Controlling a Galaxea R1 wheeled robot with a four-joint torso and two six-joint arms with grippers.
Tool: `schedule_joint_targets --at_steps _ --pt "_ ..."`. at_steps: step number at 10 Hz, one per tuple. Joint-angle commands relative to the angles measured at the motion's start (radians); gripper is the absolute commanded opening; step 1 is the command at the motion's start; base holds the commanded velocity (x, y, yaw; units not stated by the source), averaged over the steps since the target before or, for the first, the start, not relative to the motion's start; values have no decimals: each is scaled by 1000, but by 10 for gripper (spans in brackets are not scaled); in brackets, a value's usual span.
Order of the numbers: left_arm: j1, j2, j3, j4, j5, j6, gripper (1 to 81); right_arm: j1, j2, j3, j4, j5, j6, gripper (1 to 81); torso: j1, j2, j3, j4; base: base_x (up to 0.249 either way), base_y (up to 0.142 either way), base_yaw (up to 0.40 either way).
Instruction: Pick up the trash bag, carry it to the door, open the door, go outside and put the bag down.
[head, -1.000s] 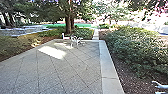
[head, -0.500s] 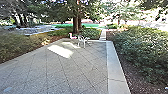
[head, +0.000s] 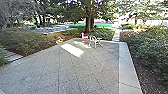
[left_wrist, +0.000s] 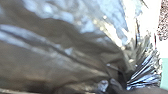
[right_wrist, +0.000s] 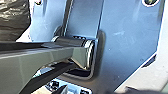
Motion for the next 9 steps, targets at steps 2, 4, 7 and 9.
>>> schedule_joint_targets --at_steps 2,4,7,9 --pt "-198 -114 93 -73 161 3 10 46 31 22 -10 -52 -4 811 0 0 -78 5 0 0 0" --pt "-277 -146 107 -114 222 3 10 46 29 20 -8 -52 -4 811 -1 0 -144 7 0 0 0" --pt "-408 -143 80 -148 323 2 10 48 31 20 -7 -50 -4 811 0 1 -246 7 0 0 0" --pt "-501 -113 8 -168 414 -1 10 48 31 20 -5 -50 -4 811 0 1 -310 7 0 0 0"
